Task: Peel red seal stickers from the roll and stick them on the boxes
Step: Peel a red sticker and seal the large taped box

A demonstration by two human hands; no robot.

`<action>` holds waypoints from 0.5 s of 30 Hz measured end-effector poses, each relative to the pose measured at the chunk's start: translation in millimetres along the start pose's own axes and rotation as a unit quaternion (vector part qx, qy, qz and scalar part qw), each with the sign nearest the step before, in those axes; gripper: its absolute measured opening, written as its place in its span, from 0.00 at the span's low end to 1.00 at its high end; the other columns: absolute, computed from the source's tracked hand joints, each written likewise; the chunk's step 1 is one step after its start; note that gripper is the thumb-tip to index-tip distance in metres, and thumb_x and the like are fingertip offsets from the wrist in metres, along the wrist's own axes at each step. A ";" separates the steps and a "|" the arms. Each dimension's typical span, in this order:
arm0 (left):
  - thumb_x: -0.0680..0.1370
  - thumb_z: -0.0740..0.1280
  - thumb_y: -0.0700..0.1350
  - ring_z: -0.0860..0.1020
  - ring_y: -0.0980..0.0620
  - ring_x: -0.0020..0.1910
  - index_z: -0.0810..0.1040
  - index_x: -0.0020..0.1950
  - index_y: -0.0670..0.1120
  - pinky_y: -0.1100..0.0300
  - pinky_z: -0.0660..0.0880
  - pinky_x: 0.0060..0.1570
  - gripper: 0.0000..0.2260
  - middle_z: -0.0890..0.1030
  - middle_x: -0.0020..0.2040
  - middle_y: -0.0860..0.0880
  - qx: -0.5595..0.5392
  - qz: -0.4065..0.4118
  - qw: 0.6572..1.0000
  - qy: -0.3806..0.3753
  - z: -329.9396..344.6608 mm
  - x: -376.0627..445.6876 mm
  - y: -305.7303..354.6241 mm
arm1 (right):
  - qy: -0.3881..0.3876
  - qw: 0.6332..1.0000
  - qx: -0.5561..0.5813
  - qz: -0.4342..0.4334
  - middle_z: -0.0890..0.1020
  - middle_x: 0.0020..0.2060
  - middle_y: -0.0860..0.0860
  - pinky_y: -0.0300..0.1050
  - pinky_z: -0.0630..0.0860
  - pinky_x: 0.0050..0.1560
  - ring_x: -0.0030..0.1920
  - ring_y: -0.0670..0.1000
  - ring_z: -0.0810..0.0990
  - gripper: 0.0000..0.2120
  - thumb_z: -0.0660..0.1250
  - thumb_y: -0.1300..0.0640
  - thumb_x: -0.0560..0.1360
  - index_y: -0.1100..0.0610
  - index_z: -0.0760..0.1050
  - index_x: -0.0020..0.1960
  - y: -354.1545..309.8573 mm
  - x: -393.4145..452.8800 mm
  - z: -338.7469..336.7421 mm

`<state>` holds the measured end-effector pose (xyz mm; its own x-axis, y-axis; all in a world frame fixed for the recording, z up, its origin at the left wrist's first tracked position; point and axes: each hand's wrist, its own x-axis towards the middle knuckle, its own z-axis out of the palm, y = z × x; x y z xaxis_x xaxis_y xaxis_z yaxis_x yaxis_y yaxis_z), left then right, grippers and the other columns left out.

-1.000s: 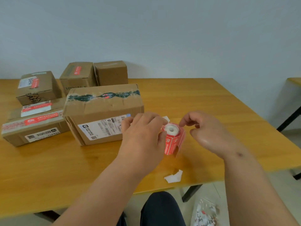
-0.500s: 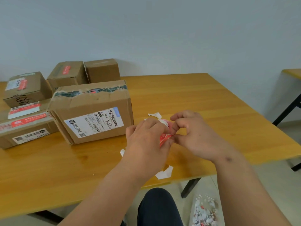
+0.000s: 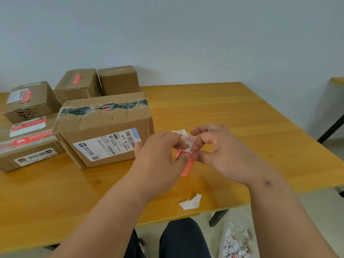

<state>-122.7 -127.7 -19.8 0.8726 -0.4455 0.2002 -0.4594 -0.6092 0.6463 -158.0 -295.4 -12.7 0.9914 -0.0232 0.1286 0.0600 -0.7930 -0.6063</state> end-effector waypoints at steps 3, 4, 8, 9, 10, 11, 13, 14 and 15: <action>0.77 0.67 0.52 0.69 0.60 0.47 0.74 0.41 0.58 0.55 0.59 0.56 0.06 0.74 0.43 0.58 0.048 0.021 0.999 -0.011 -1.8 2.0 1.0 | -0.002 1.000 -0.016 -0.010 0.73 0.59 0.42 0.17 0.55 0.52 0.64 0.44 0.62 0.04 0.73 0.54 0.72 0.54 0.80 0.44 -4.7 1.1 0.5; 0.78 0.66 0.51 0.69 0.60 0.45 0.74 0.39 0.58 0.55 0.59 0.55 0.07 0.74 0.42 0.57 0.053 0.020 0.998 -0.013 -2.1 2.1 1.1 | -0.005 1.000 -0.026 -0.015 0.73 0.59 0.43 0.19 0.55 0.51 0.64 0.45 0.62 0.04 0.73 0.54 0.72 0.54 0.80 0.43 -5.7 0.9 0.9; 0.77 0.67 0.49 0.72 0.60 0.43 0.74 0.35 0.55 0.54 0.61 0.56 0.10 0.75 0.40 0.56 0.031 0.007 0.999 -0.009 -3.2 1.8 1.9 | -0.012 0.997 -0.066 -0.032 0.74 0.57 0.43 0.26 0.59 0.51 0.63 0.47 0.64 0.03 0.72 0.54 0.72 0.51 0.79 0.41 -8.9 1.4 3.6; 0.77 0.67 0.48 0.72 0.60 0.43 0.75 0.34 0.54 0.53 0.64 0.58 0.11 0.75 0.39 0.55 0.021 0.003 1.000 -0.009 -3.8 1.5 2.1 | -0.012 0.997 -0.069 -0.033 0.75 0.57 0.43 0.28 0.60 0.51 0.63 0.47 0.64 0.03 0.72 0.54 0.72 0.51 0.79 0.41 -9.1 1.4 4.1; 0.76 0.67 0.47 0.73 0.59 0.42 0.75 0.33 0.53 0.50 0.67 0.59 0.11 0.76 0.38 0.55 0.010 -0.002 1.000 -0.012 -4.4 1.5 1.9 | -0.013 0.997 -0.070 -0.034 0.75 0.56 0.42 0.29 0.61 0.51 0.63 0.47 0.64 0.03 0.72 0.54 0.72 0.51 0.79 0.41 -9.5 1.5 4.5; 0.76 0.67 0.47 0.74 0.59 0.41 0.76 0.34 0.52 0.48 0.69 0.59 0.11 0.76 0.38 0.54 -0.003 -0.007 1.000 -0.017 -5.2 1.5 1.3 | -0.012 0.997 -0.071 -0.036 0.75 0.56 0.42 0.28 0.61 0.52 0.62 0.48 0.64 0.03 0.73 0.55 0.72 0.52 0.80 0.41 -10.0 1.6 4.9; 0.77 0.67 0.46 0.74 0.59 0.40 0.78 0.35 0.50 0.46 0.72 0.58 0.10 0.77 0.38 0.54 -0.026 -0.024 0.999 -0.035 -7.0 1.3 -0.5 | -0.010 0.996 -0.077 -0.044 0.76 0.55 0.43 0.28 0.61 0.52 0.62 0.48 0.65 0.03 0.73 0.56 0.71 0.52 0.80 0.40 -11.3 2.0 5.6; 0.77 0.67 0.46 0.74 0.58 0.39 0.78 0.35 0.49 0.46 0.72 0.57 0.10 0.77 0.37 0.54 -0.037 -0.032 0.998 -0.045 -7.8 1.2 -1.8 | -0.009 0.996 -0.078 -0.046 0.77 0.54 0.43 0.27 0.61 0.52 0.61 0.48 0.66 0.03 0.73 0.57 0.71 0.52 0.80 0.40 -11.8 2.3 5.8; 0.77 0.67 0.47 0.74 0.58 0.38 0.78 0.36 0.49 0.48 0.72 0.56 0.10 0.77 0.37 0.55 -0.047 -0.040 0.997 -0.052 -8.6 1.4 -3.0 | -0.008 0.996 -0.077 -0.049 0.77 0.53 0.42 0.26 0.61 0.53 0.61 0.48 0.66 0.03 0.73 0.58 0.70 0.52 0.80 0.40 -12.5 2.4 6.0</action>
<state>-118.7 -120.9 -15.2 0.8814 -0.4668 0.0720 -0.3679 -0.5828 0.7245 -155.7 -281.9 -9.5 0.9836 0.0677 0.1670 0.1391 -0.8745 -0.4647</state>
